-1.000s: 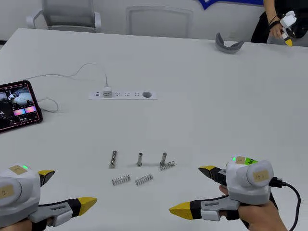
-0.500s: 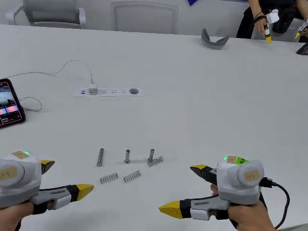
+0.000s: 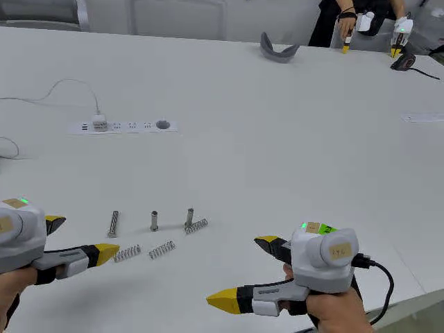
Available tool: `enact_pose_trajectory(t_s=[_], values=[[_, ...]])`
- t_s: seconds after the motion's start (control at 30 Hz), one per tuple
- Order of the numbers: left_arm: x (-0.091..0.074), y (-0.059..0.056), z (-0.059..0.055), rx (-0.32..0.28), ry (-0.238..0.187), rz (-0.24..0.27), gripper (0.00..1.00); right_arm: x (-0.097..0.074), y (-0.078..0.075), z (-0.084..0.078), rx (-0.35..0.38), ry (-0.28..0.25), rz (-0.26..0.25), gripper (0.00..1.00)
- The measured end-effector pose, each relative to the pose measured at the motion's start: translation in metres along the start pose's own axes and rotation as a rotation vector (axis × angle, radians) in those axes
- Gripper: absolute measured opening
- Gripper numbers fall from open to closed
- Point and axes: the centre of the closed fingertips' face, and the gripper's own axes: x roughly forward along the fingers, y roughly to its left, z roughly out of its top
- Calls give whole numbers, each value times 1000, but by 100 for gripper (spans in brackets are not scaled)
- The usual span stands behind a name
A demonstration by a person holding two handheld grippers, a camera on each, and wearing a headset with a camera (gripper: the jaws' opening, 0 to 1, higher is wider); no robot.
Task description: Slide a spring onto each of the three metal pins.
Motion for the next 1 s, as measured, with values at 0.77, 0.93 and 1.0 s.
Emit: enact_pose_trajectory(t_s=[0.77, 0.93, 1.0], values=[[57, 18, -10, -46, 45, 24, 57, 2, 1, -4, -24, 26, 47, 95], [72, 22, -13, -60, 61, 31, 53, 1, 4, -7, -41, 41, 51, 95], [77, 25, -12, -63, 63, 35, 52, -1, 4, -7, -38, 40, 47, 95]])
